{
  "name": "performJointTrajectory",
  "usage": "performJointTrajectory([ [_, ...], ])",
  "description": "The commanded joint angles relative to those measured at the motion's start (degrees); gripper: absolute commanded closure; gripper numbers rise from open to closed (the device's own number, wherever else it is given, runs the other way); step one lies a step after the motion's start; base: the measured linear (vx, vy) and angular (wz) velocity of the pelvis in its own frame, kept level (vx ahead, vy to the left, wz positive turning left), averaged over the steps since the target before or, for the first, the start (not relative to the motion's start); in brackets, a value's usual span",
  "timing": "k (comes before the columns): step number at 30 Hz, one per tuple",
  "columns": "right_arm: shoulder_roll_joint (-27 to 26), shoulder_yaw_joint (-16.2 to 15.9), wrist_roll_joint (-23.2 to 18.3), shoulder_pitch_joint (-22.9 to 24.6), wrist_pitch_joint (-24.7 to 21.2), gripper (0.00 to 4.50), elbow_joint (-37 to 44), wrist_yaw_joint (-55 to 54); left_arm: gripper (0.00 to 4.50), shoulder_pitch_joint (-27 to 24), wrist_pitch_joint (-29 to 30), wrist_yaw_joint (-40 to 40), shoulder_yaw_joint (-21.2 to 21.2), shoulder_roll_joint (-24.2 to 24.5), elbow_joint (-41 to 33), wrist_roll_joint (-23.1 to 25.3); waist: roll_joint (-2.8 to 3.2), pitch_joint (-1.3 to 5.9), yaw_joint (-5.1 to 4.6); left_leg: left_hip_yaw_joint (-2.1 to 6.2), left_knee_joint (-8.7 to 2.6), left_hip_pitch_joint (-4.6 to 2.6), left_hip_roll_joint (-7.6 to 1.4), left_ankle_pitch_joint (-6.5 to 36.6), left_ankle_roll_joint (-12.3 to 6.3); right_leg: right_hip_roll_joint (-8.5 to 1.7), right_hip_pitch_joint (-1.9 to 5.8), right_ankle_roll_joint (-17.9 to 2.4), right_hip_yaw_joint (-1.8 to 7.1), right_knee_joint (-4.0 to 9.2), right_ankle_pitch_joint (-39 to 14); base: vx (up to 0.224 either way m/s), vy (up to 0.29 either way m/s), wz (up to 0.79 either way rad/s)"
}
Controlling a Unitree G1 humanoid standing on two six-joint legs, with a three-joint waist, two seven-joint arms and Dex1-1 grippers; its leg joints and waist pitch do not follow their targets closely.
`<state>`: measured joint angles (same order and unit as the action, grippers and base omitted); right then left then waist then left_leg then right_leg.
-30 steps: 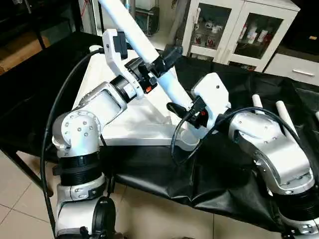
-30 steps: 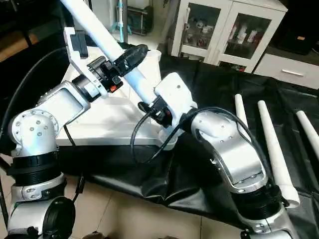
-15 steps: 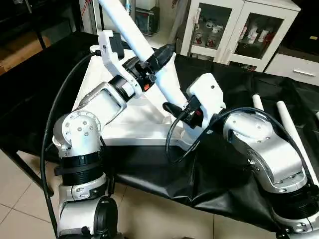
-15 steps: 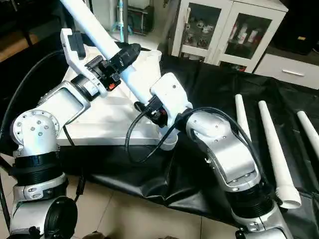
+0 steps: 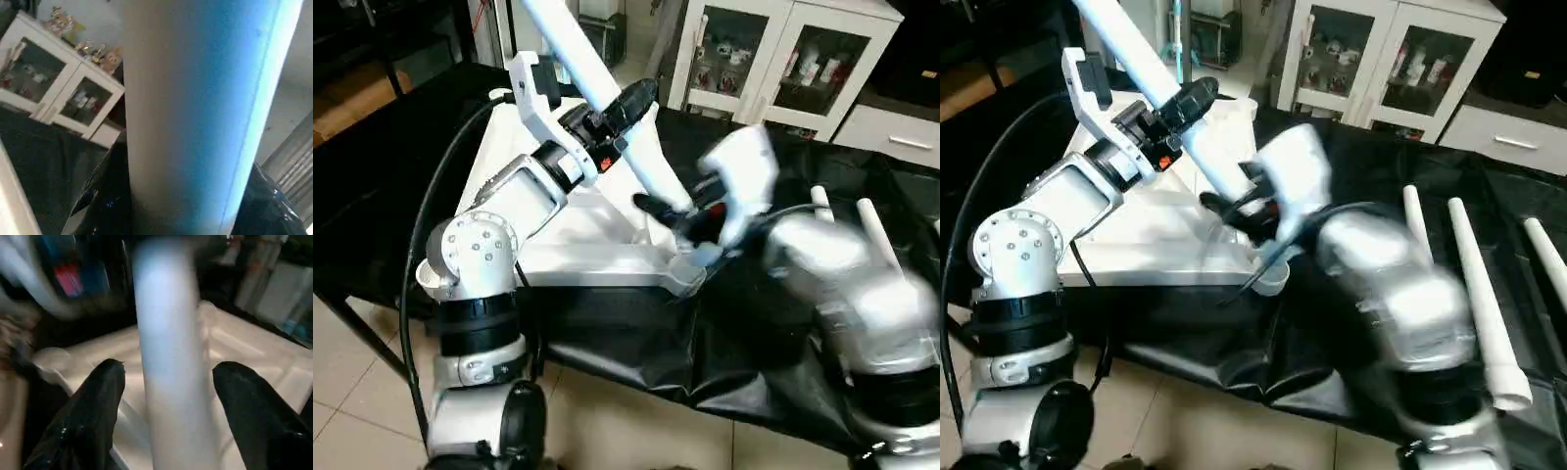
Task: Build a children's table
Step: Pick table leg
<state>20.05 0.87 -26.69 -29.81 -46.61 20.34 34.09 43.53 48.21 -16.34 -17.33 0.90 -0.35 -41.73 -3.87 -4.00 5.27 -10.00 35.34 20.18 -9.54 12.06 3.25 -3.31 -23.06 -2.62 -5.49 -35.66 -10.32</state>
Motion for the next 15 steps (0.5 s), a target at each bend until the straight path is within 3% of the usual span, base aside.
performJointTrajectory([
  [1, 1.6, 3.4, -3.4, -1.4, -1.9, 1.01, 1.3, 2.2, 2.73, 2.0, -0.7, -1.0, 0.5, 0.1, 0.3, 0.3, 0.64, 4.36, 0.17, 1.61, -3.88, -0.09, -3.52, 4.1, -1.77, -5.28, 3.92, -5.5, 4.06, 4.42, -9.7, 0.000, 0.000, 0.00],
  [6, 3.6, 11.2, -9.6, -5.5, -5.2, 0.77, -3.8, 3.2, 2.73, 2.4, -0.5, -3.5, 1.5, 2.0, 0.9, 0.1, 0.55, 4.40, 0.11, 1.43, -3.70, -0.06, -3.34, 3.3, -1.92, -5.36, 3.80, -6.7, 3.93, 4.58, -11.4, 0.000, 0.000, 0.00],
  [7, 3.0, 14.0, -9.7, -7.6, -4.4, 0.77, -7.5, 1.2, 2.73, 2.5, -0.2, -4.8, 2.3, 2.6, 0.5, -0.3, 0.59, 4.40, 0.17, 1.41, -3.72, -0.14, -3.40, 3.2, -1.85, -5.39, 3.73, -6.8, 3.93, 4.65, -11.6, 0.000, 0.000, 0.00],
  [8, 3.3, 14.4, -9.4, -8.3, -3.1, 0.77, -9.6, 1.7, 2.73, 2.5, -0.1, -5.4, 2.7, 2.7, 0.4, -0.5, 0.27, 4.46, -0.06, 1.41, -3.73, 0.00, -3.36, 2.9, -1.61, -5.37, 3.78, -7.0, 3.84, 4.61, -12.0, 0.000, 0.000, 0.00],
  [11, 5.8, 12.0, -7.0, -8.0, 1.0, 0.77, -12.3, 5.5, 2.73, 2.7, -0.1, -7.3, 4.1, 3.3, 0.3, -1.0, 0.41, 4.47, 0.27, 1.25, -3.59, -0.19, -3.37, 3.0, -1.48, -5.42, 3.75, -7.3, 3.83, 4.59, -11.8, 0.000, 0.000, 0.00],
  [12, 7.7, 9.8, -5.9, -7.5, 0.1, 0.76, -12.8, 7.6, 2.73, 2.9, 0.0, -8.2, 4.6, 3.5, 0.1, -1.3, 0.15, 4.43, 0.34, 1.20, -3.56, -0.02, -3.33, 2.4, -1.86, -5.34, 3.90, -7.3, 3.90, 4.51, -11.1, 0.000, 0.000, 0.00],
  [15, 9.5, 8.7, -6.8, -7.3, -1.6, 0.76, -13.8, 10.0, 2.73, 3.7, 0.0, -10.0, 5.3, 3.8, 0.4, -1.4, -0.14, 4.55, 0.39, 1.31, -3.52, 0.12, -3.40, 1.1, -2.84, -5.41, 4.07, -7.5, 3.86, 4.24, -9.9, 0.000, 0.000, 0.00],
])
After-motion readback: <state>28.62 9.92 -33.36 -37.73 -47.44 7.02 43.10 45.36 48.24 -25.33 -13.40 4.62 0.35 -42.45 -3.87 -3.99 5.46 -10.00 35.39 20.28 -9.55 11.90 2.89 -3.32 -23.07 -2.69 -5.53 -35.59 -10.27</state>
